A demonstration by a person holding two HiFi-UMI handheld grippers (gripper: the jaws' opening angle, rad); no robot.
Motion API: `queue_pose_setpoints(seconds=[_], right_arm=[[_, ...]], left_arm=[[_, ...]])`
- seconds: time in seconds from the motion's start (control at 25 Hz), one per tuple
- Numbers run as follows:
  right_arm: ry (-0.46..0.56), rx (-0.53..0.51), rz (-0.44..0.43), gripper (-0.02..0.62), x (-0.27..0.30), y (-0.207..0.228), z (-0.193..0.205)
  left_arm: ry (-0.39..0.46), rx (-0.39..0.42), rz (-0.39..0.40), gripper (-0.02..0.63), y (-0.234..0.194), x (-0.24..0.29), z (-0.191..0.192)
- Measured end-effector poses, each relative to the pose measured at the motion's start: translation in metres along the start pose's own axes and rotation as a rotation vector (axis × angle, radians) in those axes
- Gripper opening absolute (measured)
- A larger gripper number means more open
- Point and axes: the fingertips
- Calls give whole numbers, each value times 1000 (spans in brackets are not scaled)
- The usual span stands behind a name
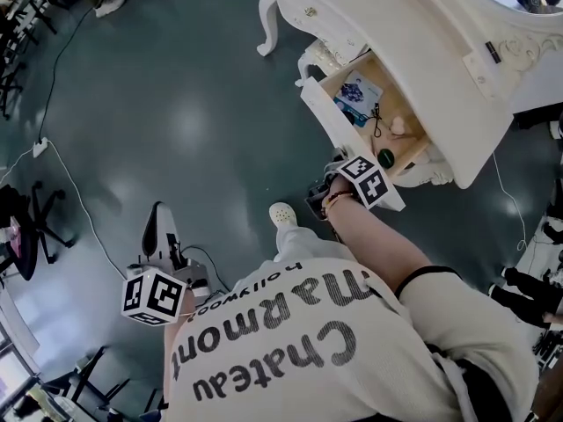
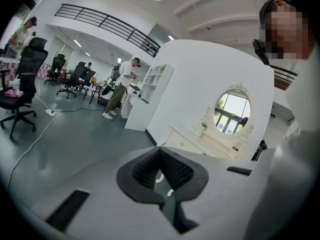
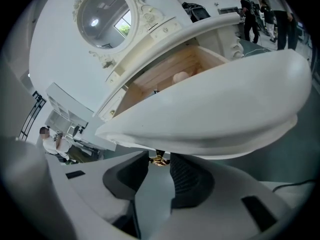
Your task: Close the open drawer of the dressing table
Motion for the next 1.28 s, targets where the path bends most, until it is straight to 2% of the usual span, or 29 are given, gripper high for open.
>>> queue_pose_setpoints(seconds=[0.56, 0.92, 1.28], right_arm=[[-57, 48, -9, 150, 8, 2, 0], [-72, -14, 1, 146, 10, 1, -8], [-119, -2, -20, 146, 11, 2, -8]], left_arm=[[12, 2, 3, 8, 7, 4, -3], [31, 9, 27, 8, 20, 19, -12], [50, 21, 74, 8, 52, 44, -18]])
Point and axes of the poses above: the fingertips, and each gripper's own axes: x forward along the fingers, y to its right, z out of its underside, and after that the axes turned 10 degrees about -z, right-handed
